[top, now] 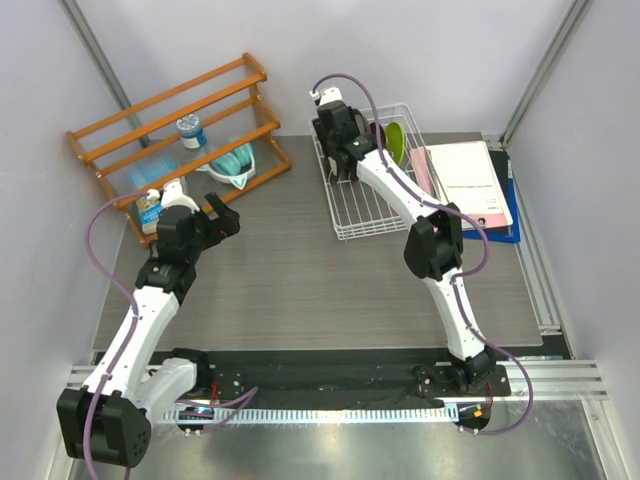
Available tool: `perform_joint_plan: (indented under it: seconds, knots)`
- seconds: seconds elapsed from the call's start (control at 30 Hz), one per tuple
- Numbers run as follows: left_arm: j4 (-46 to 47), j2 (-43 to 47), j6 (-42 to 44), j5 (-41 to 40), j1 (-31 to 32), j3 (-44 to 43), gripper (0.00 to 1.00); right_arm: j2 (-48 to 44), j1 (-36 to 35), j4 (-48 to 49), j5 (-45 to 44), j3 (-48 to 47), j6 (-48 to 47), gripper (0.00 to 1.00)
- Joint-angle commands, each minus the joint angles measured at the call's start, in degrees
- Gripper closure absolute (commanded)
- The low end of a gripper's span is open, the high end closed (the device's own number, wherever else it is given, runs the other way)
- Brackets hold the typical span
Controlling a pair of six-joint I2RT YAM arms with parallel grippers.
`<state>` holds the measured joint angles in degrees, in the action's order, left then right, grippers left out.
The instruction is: Unload the plates from the dish rack
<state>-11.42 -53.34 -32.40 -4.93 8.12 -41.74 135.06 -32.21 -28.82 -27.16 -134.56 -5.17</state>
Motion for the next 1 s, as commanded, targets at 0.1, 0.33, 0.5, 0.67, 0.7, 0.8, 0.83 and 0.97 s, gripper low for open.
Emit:
perform_joint_plan:
  seconds: [0.1, 0.33, 0.5, 0.67, 0.7, 0.8, 0.83, 0.97]
  knots:
    - [3.51, -0.45, 0.23, -1.40, 0.05, 0.34, 0.01, 1.60, -1.28, 2.80, -5.27, -3.34, -3.71, 0.57]
    - [3.51, -1.06, 0.32, -1.49, 0.05, 0.78, 0.00, 3.36, -2.51, 3.15, -8.43, -3.95, -5.03, 0.71]
    - [3.42, -0.80, 0.41, -1.75, 0.05, 0.95, 0.01, 4.41, -3.04, 3.77, -11.95, -4.31, -5.20, 0.99]
    - [3.25, -0.89, 0.67, -1.84, 0.05, 1.13, 0.00, 4.16, -4.62, 8.24, -19.49, -2.47, -7.75, 0.99]
    - [3.16, -0.89, 0.67, -1.93, 0.05, 1.13, 0.00, 3.11, -5.05, 9.99, -20.47, -1.59, -9.14, 0.99]
    - [3.07, -0.97, 0.67, -2.10, 0.05, 1.13, 0.01, 2.22, -6.90, 15.71, -24.94, -0.70, -11.70, 0.99]
    - [3.07, -0.89, 0.67, -2.19, 0.05, 1.04, 0.00, 2.22, -7.69, 18.07, -26.09, -1.05, -13.62, 0.99]
    - [1.84, -0.89, 0.85, -2.54, 0.05, 0.69, 0.01, 2.31, -9.45, 23.62, -30.67, -2.28, -19.08, 0.99]
